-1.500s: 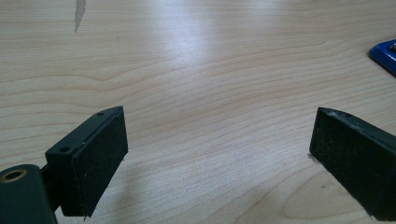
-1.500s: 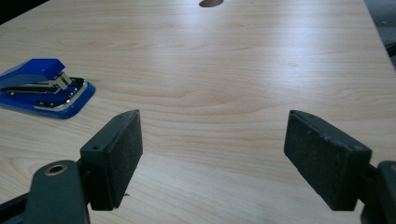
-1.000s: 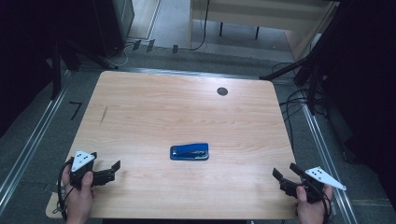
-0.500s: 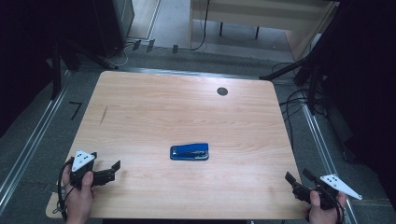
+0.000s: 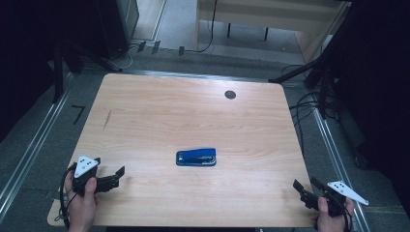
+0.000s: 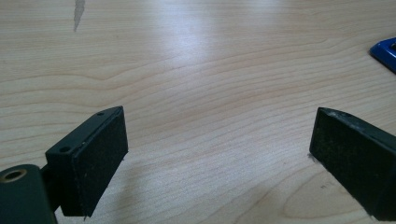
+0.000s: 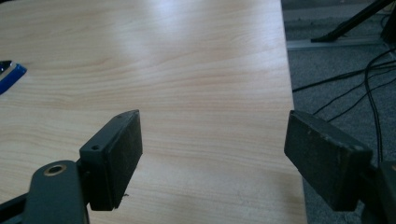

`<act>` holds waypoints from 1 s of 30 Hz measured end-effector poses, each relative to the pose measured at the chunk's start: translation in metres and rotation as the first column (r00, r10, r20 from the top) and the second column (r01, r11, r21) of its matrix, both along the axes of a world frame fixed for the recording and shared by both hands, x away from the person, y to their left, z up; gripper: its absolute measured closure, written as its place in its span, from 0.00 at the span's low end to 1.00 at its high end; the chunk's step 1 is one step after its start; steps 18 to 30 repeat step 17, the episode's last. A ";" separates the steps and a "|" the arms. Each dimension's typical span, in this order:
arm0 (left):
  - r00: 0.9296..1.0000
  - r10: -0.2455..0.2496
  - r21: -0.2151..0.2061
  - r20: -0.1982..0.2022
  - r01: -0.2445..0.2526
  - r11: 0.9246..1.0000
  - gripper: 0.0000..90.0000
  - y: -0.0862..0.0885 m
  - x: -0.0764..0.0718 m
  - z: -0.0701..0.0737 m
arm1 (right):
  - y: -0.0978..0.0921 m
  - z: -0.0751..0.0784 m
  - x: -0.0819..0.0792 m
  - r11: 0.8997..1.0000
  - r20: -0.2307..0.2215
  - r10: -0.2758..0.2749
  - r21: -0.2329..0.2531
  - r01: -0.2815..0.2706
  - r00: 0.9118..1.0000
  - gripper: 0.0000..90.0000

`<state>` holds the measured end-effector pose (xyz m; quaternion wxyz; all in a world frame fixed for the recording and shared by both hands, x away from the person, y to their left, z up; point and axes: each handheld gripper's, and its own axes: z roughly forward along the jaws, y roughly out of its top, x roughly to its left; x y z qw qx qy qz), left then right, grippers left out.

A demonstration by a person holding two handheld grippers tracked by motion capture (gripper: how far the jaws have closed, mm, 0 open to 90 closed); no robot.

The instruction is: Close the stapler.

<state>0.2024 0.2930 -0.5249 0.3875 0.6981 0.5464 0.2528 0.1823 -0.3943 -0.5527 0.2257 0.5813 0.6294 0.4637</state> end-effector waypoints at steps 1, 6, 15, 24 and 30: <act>1.000 0.000 0.000 -0.001 0.000 1.000 0.05 0.000 0.000 0.000 | 0.000 0.000 0.000 1.000 0.004 -0.004 0.004 0.004 1.000 0.22; 1.000 -0.001 0.001 -0.002 0.001 1.000 0.05 0.000 0.000 0.000 | 0.004 0.000 0.002 0.999 -0.016 -0.022 -0.034 0.021 1.000 0.26; 1.000 0.000 0.003 -0.005 0.000 1.000 0.05 0.000 0.000 0.000 | 0.004 0.000 0.003 1.000 -0.011 -0.013 -0.019 0.013 1.000 0.21; 1.000 0.001 0.004 -0.006 -0.001 1.000 0.05 0.000 0.000 0.000 | 0.004 0.000 0.003 1.000 -0.008 -0.008 -0.029 0.008 1.000 0.21; 1.000 0.001 0.004 -0.006 -0.001 1.000 0.05 0.000 0.000 0.000 | 0.004 0.000 0.003 1.000 -0.008 -0.008 -0.029 0.008 1.000 0.21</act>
